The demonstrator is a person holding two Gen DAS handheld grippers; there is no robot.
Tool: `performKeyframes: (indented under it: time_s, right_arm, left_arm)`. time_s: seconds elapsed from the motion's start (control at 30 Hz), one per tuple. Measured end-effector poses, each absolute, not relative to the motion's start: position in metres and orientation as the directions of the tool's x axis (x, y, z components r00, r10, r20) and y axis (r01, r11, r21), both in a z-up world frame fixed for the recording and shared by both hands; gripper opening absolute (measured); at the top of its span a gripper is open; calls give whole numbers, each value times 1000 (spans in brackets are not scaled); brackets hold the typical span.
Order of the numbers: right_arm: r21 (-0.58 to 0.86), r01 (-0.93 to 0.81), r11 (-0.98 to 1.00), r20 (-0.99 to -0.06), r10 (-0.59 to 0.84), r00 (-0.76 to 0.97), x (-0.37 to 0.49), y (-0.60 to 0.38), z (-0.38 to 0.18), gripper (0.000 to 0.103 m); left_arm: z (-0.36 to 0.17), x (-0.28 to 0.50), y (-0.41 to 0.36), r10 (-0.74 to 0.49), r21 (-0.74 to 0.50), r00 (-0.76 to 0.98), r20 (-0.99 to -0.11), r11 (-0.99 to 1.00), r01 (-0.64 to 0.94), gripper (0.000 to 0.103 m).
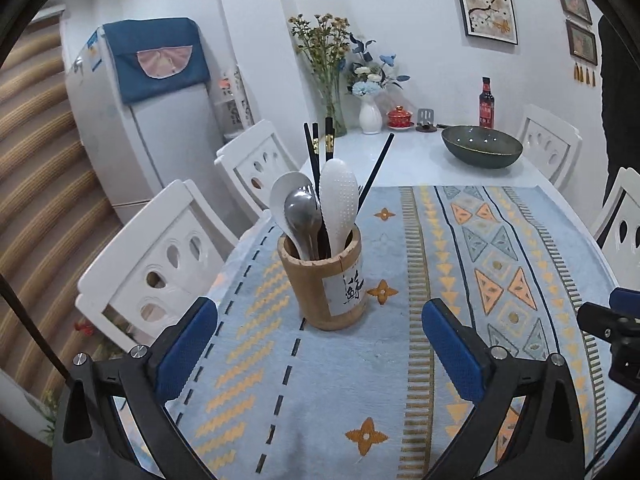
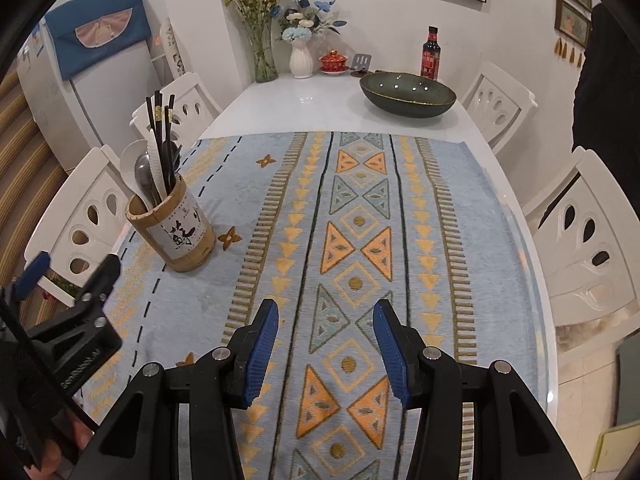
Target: Organize utensils
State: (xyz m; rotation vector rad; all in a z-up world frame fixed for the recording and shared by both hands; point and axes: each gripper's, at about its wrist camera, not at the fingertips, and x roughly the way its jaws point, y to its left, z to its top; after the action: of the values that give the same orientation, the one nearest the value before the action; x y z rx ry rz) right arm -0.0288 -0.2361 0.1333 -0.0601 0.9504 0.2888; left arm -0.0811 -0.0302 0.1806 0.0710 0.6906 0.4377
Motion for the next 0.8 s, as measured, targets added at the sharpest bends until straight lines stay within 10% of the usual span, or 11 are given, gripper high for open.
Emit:
performKeyframes:
  time_s: [0.8]
  right_arm:
    - [90, -273, 958, -826, 225, 516, -29, -233, 125, 48]
  left_arm:
    - [160, -69, -29, 450, 297, 562, -694, 890, -347, 103]
